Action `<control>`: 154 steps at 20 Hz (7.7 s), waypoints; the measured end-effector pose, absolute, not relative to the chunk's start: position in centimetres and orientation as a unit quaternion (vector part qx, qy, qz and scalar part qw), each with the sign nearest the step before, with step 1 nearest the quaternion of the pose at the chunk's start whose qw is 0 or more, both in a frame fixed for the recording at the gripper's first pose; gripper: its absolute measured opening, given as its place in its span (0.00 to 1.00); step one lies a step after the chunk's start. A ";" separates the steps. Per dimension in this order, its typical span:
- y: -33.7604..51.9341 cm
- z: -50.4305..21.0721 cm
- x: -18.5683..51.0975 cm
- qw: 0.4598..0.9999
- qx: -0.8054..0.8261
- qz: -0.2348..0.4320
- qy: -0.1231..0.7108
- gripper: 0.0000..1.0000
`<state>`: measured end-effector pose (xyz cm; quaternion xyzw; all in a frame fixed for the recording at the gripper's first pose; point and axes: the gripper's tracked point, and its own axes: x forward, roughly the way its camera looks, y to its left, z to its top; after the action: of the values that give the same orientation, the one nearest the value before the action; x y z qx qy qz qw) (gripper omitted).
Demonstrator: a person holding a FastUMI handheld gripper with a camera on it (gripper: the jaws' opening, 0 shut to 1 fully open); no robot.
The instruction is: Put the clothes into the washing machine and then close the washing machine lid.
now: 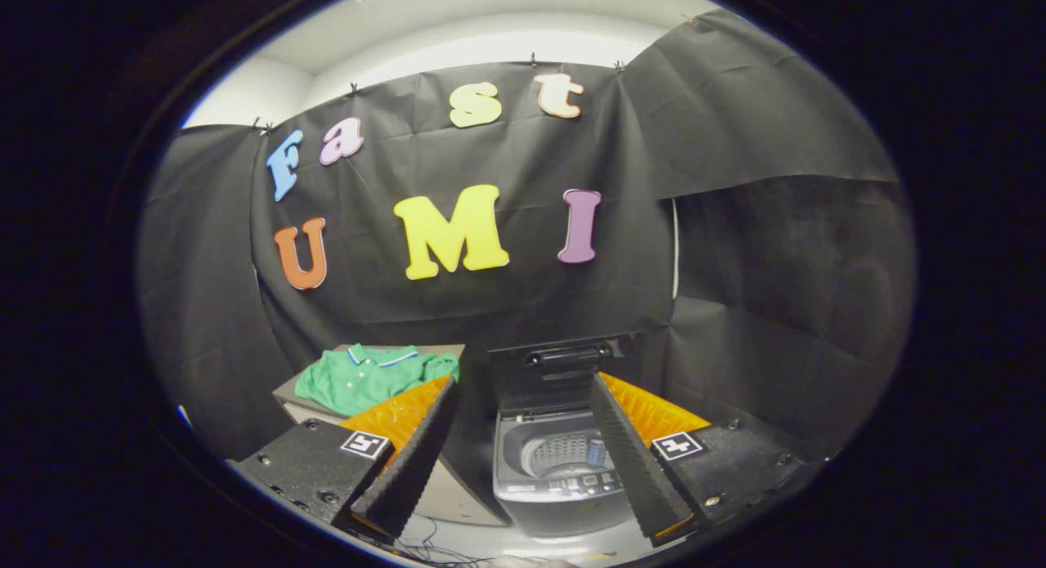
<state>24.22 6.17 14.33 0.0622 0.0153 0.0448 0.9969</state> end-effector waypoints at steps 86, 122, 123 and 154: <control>8.8 17.2 36.3 0.990 0.025 0.119 0.078 0.06; -1.5 -11.7 53.1 0.944 -0.038 0.133 0.301 0.07; -1.3 -12.4 53.3 0.942 -0.038 0.132 0.308 0.07; -2.3 -26.4 53.5 0.850 0.055 0.024 0.524 0.12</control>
<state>53.50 -2.28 -26.44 0.0548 0.5237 0.0241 0.8498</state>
